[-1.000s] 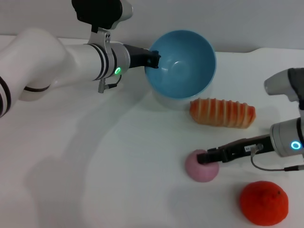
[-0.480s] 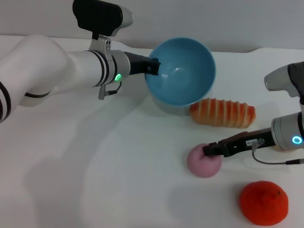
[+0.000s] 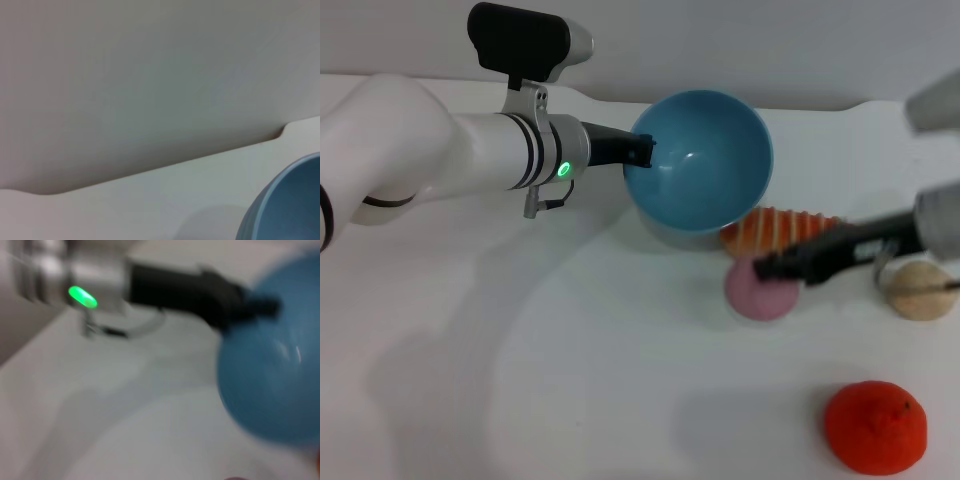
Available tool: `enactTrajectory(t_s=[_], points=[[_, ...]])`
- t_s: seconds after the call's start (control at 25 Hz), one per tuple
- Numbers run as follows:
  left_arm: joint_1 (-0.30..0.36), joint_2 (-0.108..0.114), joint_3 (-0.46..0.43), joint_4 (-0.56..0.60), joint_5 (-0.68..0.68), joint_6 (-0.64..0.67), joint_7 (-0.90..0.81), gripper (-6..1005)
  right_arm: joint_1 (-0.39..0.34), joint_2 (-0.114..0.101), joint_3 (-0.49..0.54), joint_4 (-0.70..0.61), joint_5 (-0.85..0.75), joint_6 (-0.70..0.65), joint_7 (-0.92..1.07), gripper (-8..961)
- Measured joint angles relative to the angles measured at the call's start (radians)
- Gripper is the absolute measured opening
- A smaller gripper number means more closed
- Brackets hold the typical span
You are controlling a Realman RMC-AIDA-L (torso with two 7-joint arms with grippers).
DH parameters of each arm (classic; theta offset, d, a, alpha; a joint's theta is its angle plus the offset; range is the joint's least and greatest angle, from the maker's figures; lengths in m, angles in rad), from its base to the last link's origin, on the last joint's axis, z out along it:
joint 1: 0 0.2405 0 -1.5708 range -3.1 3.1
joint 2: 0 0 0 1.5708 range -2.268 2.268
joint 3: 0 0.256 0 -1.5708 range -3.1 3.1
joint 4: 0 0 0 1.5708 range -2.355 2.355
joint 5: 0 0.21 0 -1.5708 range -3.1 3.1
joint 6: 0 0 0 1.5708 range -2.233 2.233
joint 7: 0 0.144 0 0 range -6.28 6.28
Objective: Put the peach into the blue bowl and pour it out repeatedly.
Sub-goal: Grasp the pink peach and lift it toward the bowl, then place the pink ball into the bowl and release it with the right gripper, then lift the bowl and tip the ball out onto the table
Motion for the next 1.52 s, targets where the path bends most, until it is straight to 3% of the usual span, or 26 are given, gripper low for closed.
enactTrajectory(t_s=[0.12,0.28,0.44,0.72,1.12,1.28,1.4,1.44,1.52], points=[[0.002,0.001,0.001,0.001,0.003,0.021,0.001,-2,-0.032,0.002,0.005,-0.207,0.041,-0.103,0.004,36],[0.003,0.001,0.005,0.015,0.057,0.084,-0.021,-2,-0.035,0.002,0.011,-0.326,0.057,-0.112,0.005,37],[0.003,0.001,0.005,0.055,0.131,0.152,-0.104,-1,-0.022,0.000,-0.002,-0.313,0.050,-0.050,0.002,37],[0.019,0.001,0.005,0.174,0.207,0.196,-0.126,-1,-0.007,0.002,-0.137,-0.227,0.022,0.160,-0.052,71],[0.018,0.003,-0.008,0.186,0.225,0.176,-0.127,-1,-0.041,0.002,-0.135,-0.228,0.108,0.251,-0.054,188],[0.020,0.003,-0.008,0.184,0.225,0.166,-0.125,-1,-0.090,0.004,-0.106,-0.291,0.164,0.259,-0.069,269],[0.030,0.003,-0.003,0.196,0.227,0.124,-0.108,-1,-0.139,0.007,-0.030,-0.316,0.217,0.260,-0.081,407],[0.043,0.003,0.002,0.216,0.240,0.072,-0.080,-1,-0.189,0.007,0.042,-0.302,0.306,0.254,-0.131,453],[0.046,0.003,0.003,0.225,0.251,0.056,-0.071,-1,-0.220,0.006,0.080,-0.287,0.363,0.249,-0.169,476]])
